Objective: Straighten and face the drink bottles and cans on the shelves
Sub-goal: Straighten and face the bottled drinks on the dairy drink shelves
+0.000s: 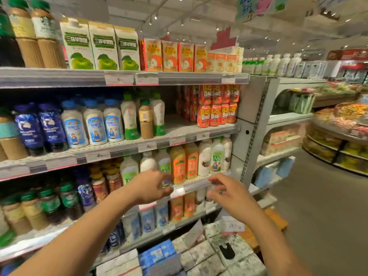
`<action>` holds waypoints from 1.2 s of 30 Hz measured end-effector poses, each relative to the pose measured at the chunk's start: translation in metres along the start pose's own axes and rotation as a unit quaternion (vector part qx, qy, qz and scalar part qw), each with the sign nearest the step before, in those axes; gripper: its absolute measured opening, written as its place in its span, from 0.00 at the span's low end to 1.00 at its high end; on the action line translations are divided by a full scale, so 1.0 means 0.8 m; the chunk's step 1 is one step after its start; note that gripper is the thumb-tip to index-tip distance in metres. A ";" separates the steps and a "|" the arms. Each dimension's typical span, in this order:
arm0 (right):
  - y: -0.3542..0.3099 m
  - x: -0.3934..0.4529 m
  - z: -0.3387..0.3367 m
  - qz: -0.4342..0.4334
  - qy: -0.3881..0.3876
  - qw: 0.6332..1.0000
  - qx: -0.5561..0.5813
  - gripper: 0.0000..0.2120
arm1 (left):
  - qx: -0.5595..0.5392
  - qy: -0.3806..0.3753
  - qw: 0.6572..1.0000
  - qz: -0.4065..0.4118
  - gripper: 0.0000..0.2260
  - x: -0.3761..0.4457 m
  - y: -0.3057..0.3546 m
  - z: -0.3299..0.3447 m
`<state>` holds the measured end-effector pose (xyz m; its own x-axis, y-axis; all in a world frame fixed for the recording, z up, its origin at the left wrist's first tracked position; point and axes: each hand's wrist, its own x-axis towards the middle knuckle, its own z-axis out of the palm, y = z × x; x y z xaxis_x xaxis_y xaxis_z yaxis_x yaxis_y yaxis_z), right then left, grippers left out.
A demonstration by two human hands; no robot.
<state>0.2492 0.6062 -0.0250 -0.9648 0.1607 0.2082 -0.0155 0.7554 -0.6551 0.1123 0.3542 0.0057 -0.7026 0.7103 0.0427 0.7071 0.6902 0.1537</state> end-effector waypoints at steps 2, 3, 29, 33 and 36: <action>0.024 0.002 -0.013 0.005 -0.006 1.000 -0.010 0.18 | -0.007 0.006 1.000 0.002 0.19 0.017 0.019 0.011; 0.033 0.003 -0.019 0.005 -0.007 1.000 -0.010 0.17 | -0.007 0.007 1.000 0.005 0.20 0.024 0.026 0.016; 0.186 0.181 -0.026 0.102 -0.005 0.994 -0.031 0.23 | 0.059 0.158 0.977 -0.127 0.40 0.265 -0.014 0.071; 0.223 0.248 -0.033 0.111 -0.002 0.994 0.007 0.25 | 0.083 0.161 0.968 -0.174 0.42 0.285 -0.025 0.094; 0.253 0.294 -0.032 0.125 0.021 0.990 0.065 0.28 | 0.117 0.174 0.958 -0.195 0.43 0.295 -0.024 0.114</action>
<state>0.0258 0.8131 -0.0903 -0.9309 0.3608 0.0562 0.1859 0.6009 -0.7774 -0.0597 0.5216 -0.0771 -0.8723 0.3304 0.3604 0.3549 0.9349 0.0019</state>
